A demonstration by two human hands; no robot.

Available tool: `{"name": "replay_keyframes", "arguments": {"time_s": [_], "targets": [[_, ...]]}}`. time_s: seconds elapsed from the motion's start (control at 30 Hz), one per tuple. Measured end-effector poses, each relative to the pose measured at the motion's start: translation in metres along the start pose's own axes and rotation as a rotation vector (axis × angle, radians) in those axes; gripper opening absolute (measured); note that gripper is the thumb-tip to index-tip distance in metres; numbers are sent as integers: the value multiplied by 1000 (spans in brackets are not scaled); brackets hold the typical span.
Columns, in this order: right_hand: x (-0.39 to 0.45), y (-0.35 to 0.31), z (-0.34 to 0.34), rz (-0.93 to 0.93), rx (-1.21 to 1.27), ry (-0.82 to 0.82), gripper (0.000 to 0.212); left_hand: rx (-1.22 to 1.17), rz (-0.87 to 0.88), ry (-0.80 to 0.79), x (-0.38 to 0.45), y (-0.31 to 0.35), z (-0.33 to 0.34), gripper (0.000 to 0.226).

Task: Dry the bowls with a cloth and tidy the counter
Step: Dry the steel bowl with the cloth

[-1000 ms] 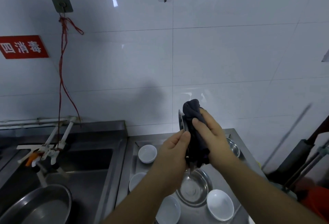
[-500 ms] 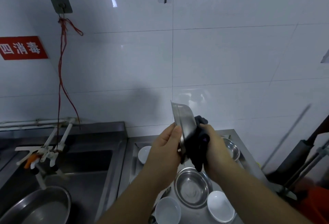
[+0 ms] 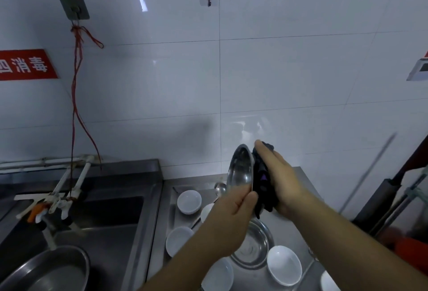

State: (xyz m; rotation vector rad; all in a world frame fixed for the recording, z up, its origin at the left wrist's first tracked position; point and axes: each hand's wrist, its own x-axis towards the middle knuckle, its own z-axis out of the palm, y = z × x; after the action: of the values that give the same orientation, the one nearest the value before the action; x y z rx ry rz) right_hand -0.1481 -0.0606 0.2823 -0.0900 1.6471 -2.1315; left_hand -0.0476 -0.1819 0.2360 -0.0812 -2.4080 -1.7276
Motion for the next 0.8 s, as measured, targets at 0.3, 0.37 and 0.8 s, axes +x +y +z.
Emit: {"name": "replay_keyframes", "arguments": {"time_s": [0.3, 0.37, 0.8], "targets": [[6, 17, -15, 72, -6, 107, 19, 553, 75, -258, 13, -2, -25, 20], [7, 23, -20, 90, 53, 124, 19, 633, 82, -251, 16, -4, -24, 17], [10, 52, -75, 178, 179, 178, 25, 284, -222, 420, 40, -43, -29, 37]]}}
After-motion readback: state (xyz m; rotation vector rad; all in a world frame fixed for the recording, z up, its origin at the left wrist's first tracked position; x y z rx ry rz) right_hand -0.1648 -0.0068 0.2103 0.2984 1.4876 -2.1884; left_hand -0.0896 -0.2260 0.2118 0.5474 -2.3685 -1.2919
